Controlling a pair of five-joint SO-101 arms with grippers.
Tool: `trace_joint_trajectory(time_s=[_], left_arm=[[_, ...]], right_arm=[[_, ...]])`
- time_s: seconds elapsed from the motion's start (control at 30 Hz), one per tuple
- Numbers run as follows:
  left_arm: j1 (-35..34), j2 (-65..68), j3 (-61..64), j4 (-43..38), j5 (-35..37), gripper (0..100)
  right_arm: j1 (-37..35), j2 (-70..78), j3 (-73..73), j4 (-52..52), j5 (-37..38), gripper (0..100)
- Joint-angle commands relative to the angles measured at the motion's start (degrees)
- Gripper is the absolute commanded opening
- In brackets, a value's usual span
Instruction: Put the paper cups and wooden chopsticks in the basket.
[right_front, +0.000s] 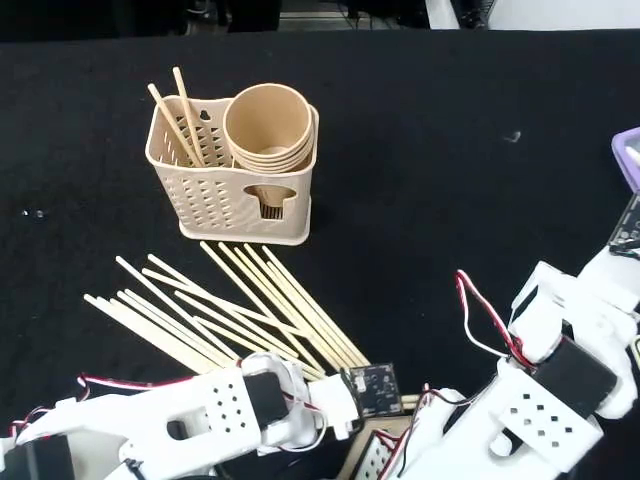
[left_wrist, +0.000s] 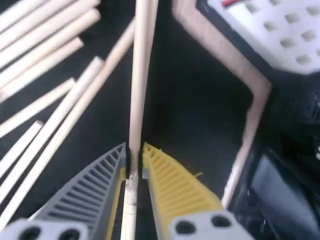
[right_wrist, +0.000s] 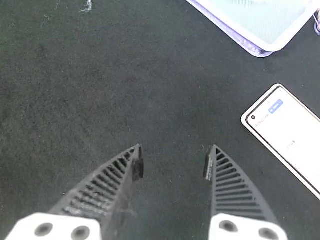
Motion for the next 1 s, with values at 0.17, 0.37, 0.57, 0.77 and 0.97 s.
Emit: trace_joint_trajectory(time_s=[0.17,0.37,0.57,0.77,0.97], left_arm=[[-14.5,-0.8,-13.3,14.0,-8.4,3],[-22.7,-0.9,-23.8,23.6,-8.8,3],[-27.5,-0.9,-33.6,31.8,-8.8,3],[-33.1,-0.9,-48.0,39.8,-8.8,3],[-43.5,-0.9,-62.6,41.7,-8.7,3]], right_arm=[[0.8,0.7,0.2,-0.2,-4.8,20.4],[0.7,0.7,-2.9,-0.3,-4.8,12.9],[-0.5,0.7,-7.4,-1.5,-1.7,2.5],[-2.9,6.6,-5.9,-5.1,-1.8,1.2],[-9.0,19.9,-6.0,-7.8,-7.9,1.5]])
